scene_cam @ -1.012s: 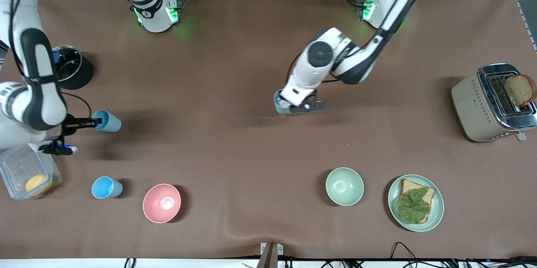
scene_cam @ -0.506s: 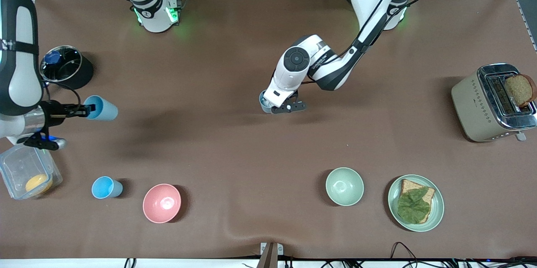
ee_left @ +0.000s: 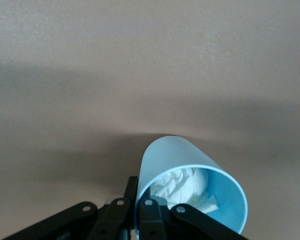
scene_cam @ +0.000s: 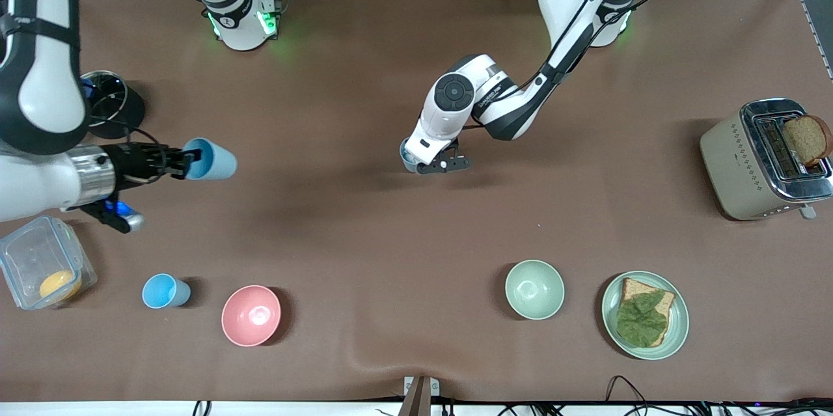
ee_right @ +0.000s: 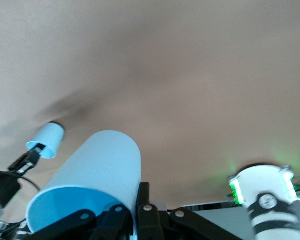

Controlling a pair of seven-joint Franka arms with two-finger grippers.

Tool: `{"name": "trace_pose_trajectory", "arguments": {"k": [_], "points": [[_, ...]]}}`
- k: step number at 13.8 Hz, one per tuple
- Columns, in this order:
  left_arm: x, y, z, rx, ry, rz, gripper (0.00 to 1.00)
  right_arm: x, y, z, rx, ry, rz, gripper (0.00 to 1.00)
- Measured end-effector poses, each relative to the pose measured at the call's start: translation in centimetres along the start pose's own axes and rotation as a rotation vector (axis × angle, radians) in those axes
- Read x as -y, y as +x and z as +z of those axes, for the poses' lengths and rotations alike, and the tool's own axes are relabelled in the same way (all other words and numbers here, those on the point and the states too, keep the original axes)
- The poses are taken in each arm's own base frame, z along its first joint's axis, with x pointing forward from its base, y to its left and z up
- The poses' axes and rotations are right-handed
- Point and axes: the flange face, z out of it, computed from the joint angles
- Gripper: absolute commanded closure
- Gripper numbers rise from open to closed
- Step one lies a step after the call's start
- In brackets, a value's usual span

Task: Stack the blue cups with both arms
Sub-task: 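Set the left gripper's cup mid-table while the right gripper lifts its cup, then lower the right gripper's cup into the placed cup while the left gripper withdraws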

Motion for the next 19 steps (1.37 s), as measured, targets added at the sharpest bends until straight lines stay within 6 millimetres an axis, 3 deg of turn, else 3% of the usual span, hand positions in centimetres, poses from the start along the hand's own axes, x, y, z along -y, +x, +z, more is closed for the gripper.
{"name": "trace_pose_trajectory", "arguments": {"k": [3, 5, 6, 8, 10, 12, 15, 19], "points": [[-0.1, 0.4, -0.4, -0.007, -0.007, -0.004, 0.0, 3.5, -1.8, 1.0, 0.02, 0.022, 0.037, 1.0], [-0.4, 1.4, -2.4, -0.032, -0.027, -0.013, 0.0, 5.4, -2.9, 1.6, 0.017, 0.026, 0.039, 1.0], [-0.2, 2.2, -4.7, -0.05, -0.029, -0.023, 0.0, 6.8, -3.7, 2.2, 0.008, 0.019, 0.054, 1.0], [1.1, 4.1, -11.6, -0.098, -0.018, -0.051, 0.0, 10.3, -5.7, 3.8, -0.018, 0.004, 0.079, 1.0], [3.3, 5.0, -19.3, -0.158, -0.007, -0.077, 0.0, 13.3, -7.2, 5.5, -0.047, -0.001, 0.093, 1.0], [5.9, 5.2, -25.5, -0.206, 0.016, -0.065, 0.0, 15.8, -8.4, 7.3, -0.08, 0.007, 0.118, 1.0], [11.2, 7.0, -31.7, -0.253, 0.049, -0.047, 0.0, 20.5, -10.8, 12.8, -0.13, 0.013, 0.157, 1.0], [18.8, 9.7, -37.1, -0.265, 0.088, -0.1, 0.0, 24.7, -13.7, 21.4, -0.183, 0.008, 0.195, 1.0]]}}
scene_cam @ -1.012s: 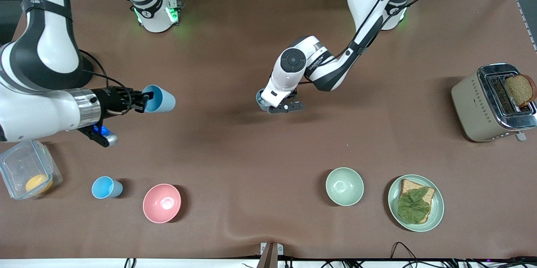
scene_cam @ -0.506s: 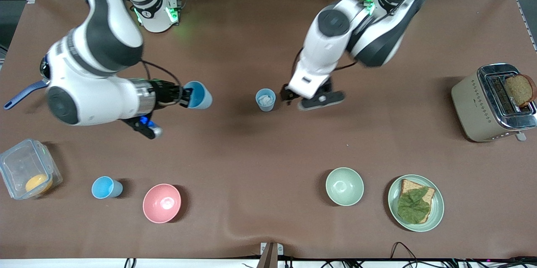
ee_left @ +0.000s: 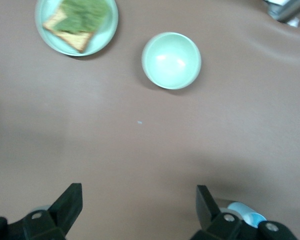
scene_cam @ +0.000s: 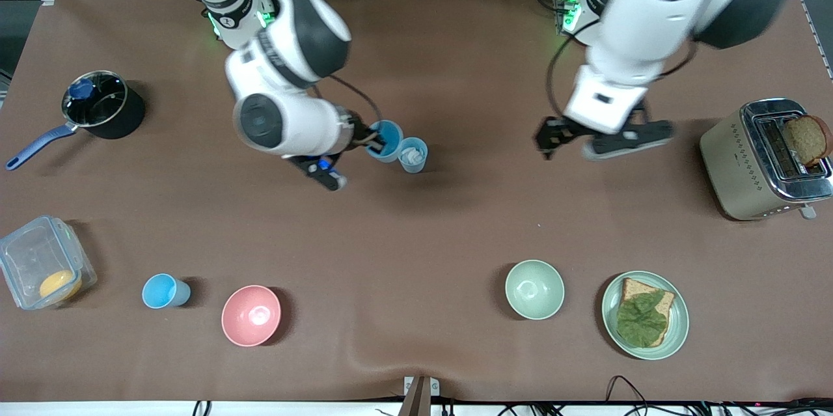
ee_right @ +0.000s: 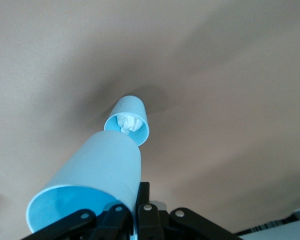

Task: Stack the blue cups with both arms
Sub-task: 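Lower the right gripper's cup into the placed cup while the left gripper withdraws, then open the right gripper and draw it back from the stacked cups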

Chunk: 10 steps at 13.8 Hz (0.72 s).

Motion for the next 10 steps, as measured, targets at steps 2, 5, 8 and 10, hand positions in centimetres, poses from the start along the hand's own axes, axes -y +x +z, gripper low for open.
{"name": "trace_pose_trajectory", "arguments": {"k": [2, 5, 8, 10], "points": [[2.5, 1.3, -1.7, 0.015, 0.018, -0.035, 0.0, 0.5, -0.8, 3.4, -0.024, 0.006, 0.014, 1.0], [4.2, 2.1, -3.5, 0.049, 0.021, -0.074, 0.0, 0.5, -1.5, 8.2, -0.042, -0.017, 0.038, 1.0], [7.3, 4.0, -4.0, 0.065, 0.0, -0.044, 0.0, 0.6, -1.7, 10.4, -0.045, -0.042, 0.05, 1.0], [10.5, 5.2, -4.6, 0.079, 0.005, -0.009, 0.0, 0.6, -1.5, 10.7, -0.047, -0.041, 0.053, 1.0]]}}
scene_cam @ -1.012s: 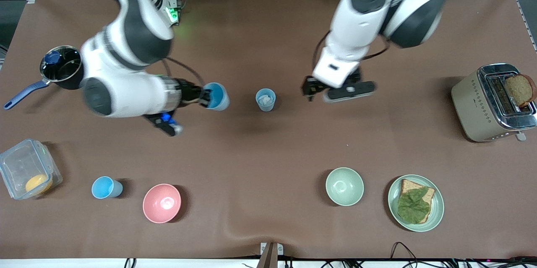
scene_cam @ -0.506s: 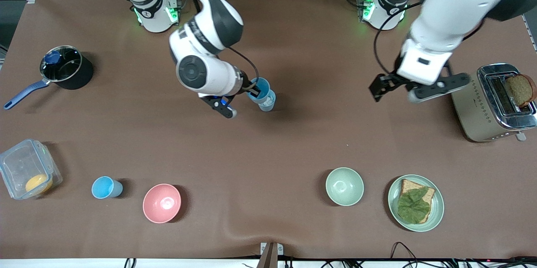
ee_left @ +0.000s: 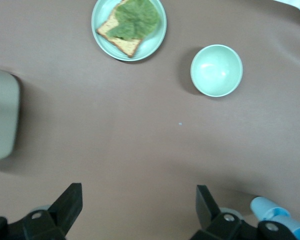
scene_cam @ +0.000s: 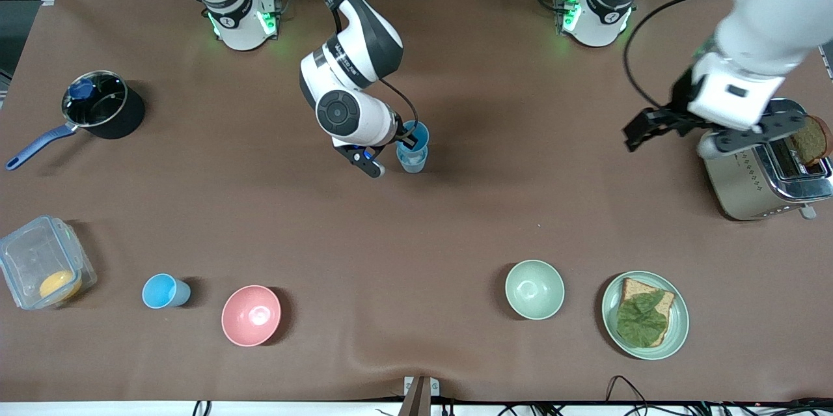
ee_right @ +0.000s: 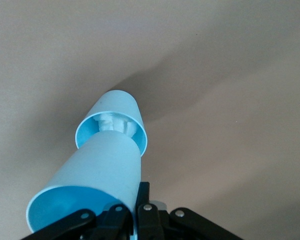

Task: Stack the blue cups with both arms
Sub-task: 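Open the right gripper and draw it back from the stacked cups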

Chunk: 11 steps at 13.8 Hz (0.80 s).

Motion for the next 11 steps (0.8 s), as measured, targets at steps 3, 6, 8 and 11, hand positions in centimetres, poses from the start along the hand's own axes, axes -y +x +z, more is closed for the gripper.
{"name": "trace_pose_trajectory", "arguments": {"k": [3, 6, 8, 11], "points": [[4.1, 1.1, -0.7, 0.017, 0.018, 0.04, 0.0, 0.2, -0.1, 0.6, -0.004, -0.002, -0.002, 0.72], [7.2, 1.3, -1.7, 0.029, 0.028, 0.06, 0.0, 0.2, -0.1, 0.9, -0.007, 0.0, -0.001, 0.0], [8.6, 1.2, -2.1, 0.044, 0.034, 0.057, 0.0, 0.2, 0.2, 0.6, -0.016, 0.001, 0.0, 0.0], [9.0, 0.8, -2.5, 0.056, 0.038, 0.054, 0.0, -0.4, 1.8, -2.0, -0.078, -0.016, -0.057, 0.0]]}}
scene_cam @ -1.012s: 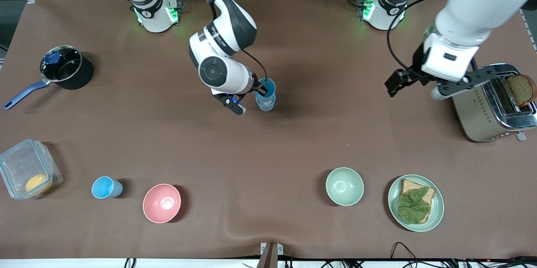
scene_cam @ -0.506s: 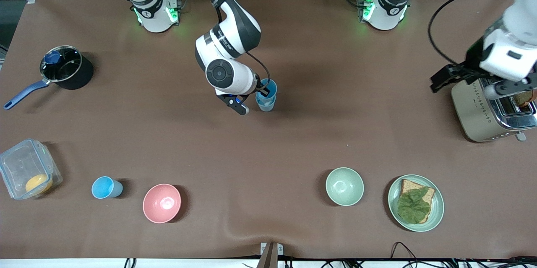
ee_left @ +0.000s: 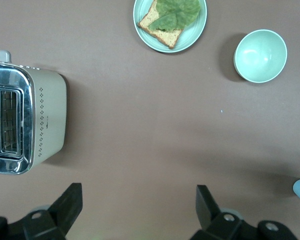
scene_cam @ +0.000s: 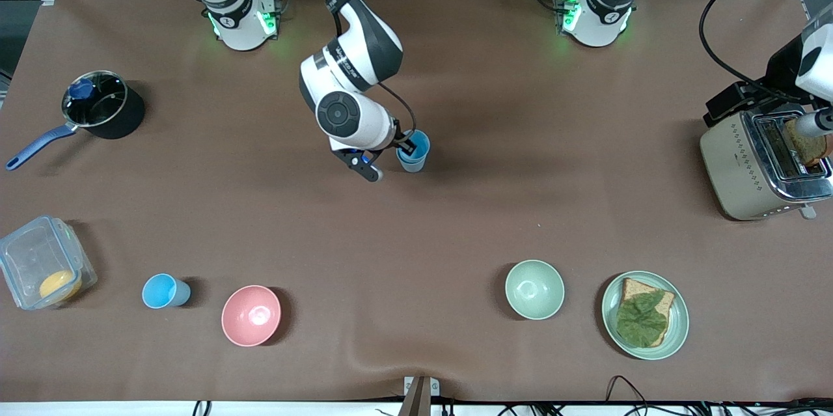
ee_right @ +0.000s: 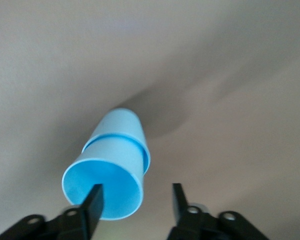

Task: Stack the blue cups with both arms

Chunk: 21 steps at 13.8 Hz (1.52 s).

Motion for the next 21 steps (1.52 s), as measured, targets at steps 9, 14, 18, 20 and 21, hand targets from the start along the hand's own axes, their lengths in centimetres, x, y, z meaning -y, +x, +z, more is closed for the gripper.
{"name": "trace_pose_trajectory", "arguments": {"k": [9, 14, 18, 20, 21], "points": [[-1.8, -0.9, -0.4, 0.0, -0.003, 0.038, 0.0, -14.0, 16.7, -14.5, -0.029, -0.089, -0.507, 0.0], [-2.3, -1.1, -0.3, 0.001, -0.003, 0.049, 0.0, -24.6, 20.7, -24.5, -0.11, -0.092, -0.631, 0.0], [-2.5, -1.2, -0.3, 0.002, -0.003, 0.052, 0.0, -31.4, 19.8, -31.7, -0.209, -0.061, -0.7, 0.0], [-2.9, -1.3, -0.3, 0.002, -0.003, 0.06, 0.0, -34.2, 19.6, -34.0, -0.215, -0.057, -0.706, 0.0], [-3.0, -1.3, -0.3, 0.002, -0.003, 0.063, 0.0, -35.1, 19.2, -35.3, -0.216, -0.061, -0.698, 0.0]]}}
